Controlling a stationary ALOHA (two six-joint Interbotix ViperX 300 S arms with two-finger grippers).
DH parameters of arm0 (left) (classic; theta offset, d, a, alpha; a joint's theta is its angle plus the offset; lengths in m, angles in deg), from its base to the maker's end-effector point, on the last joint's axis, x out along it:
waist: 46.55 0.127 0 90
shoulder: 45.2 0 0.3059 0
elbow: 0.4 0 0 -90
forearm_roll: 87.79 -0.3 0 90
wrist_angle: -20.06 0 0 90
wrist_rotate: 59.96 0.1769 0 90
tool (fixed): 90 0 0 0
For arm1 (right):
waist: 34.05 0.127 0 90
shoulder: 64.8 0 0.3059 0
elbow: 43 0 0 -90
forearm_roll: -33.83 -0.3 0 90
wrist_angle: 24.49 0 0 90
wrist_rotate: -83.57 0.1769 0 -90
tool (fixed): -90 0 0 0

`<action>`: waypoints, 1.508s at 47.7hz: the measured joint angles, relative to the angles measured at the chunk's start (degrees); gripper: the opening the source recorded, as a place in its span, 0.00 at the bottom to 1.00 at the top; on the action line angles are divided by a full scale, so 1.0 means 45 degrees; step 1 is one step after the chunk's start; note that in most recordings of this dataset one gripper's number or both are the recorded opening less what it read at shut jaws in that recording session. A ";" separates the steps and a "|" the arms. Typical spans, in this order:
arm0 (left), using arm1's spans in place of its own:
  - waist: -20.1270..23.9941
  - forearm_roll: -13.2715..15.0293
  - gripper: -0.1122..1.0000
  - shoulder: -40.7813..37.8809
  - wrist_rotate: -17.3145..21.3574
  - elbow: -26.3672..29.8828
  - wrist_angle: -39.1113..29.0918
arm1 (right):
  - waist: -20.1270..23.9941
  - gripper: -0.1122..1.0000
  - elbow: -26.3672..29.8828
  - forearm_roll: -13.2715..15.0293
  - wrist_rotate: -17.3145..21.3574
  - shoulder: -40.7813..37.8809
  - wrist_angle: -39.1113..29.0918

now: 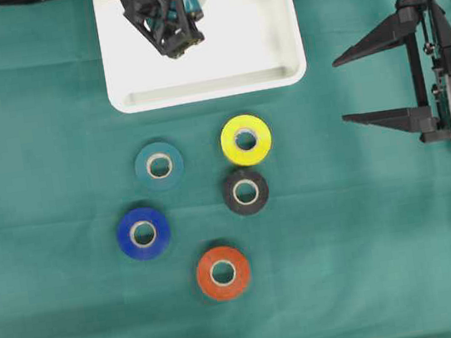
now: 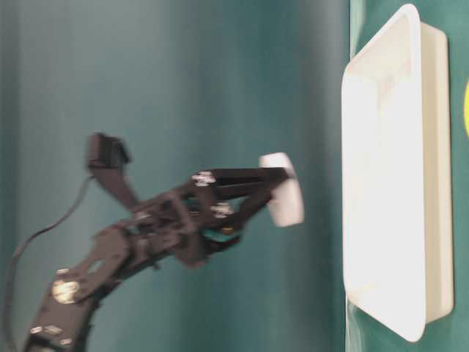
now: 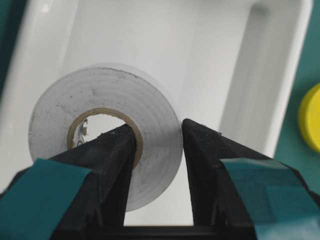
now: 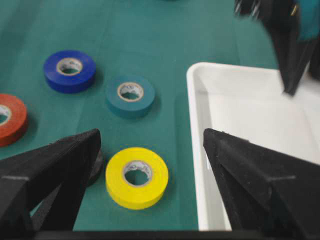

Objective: Pick up the tape from a random location and place it into the white case.
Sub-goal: 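Lower the white roll into the tray and open the left gripper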

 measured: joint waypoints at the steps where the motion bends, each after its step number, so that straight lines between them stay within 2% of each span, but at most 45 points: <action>1: 0.0000 0.0020 0.35 -0.0059 0.0020 -0.0039 0.0117 | 0.0000 0.92 -0.0020 0.0000 0.0000 0.0000 0.0000; 20: 0.0000 0.0020 0.33 -0.1719 0.0000 -0.1016 0.2207 | 0.0000 0.92 0.0000 0.0000 0.0000 -0.0039 0.0000; 29: 0.0078 0.0020 0.33 -0.2480 0.0020 -0.1035 0.2305 | 0.0000 0.92 0.0000 0.0000 0.0000 -0.0039 0.0000; 55: 0.0195 0.0020 0.34 -0.2500 0.0020 -0.1035 0.2324 | 0.0000 0.92 0.0000 0.0000 0.0000 -0.0078 0.0020; 57: 0.0195 0.0020 0.39 -0.2500 -0.0020 -0.1035 0.2344 | 0.0000 0.92 0.0000 0.0000 0.0000 -0.0078 0.0000; 65: 0.0176 0.0020 0.83 -0.2500 0.0039 -0.1035 0.2344 | 0.0000 0.92 0.0000 0.0000 0.0000 -0.0078 0.0000; 67: 0.0176 0.0020 0.91 -0.2480 0.0059 -0.1035 0.2363 | 0.0020 0.92 -0.0020 0.0000 0.0000 -0.0078 0.0000; 70: 0.0176 0.0020 0.98 -0.2480 0.0098 -0.1035 0.2383 | 0.0000 0.92 0.0000 0.0000 0.0000 -0.0078 0.0000; 72: 0.0176 0.0020 0.99 -0.2500 0.0098 -0.1035 0.2402 | 0.0000 0.92 0.0000 0.0000 0.0000 -0.0078 0.0020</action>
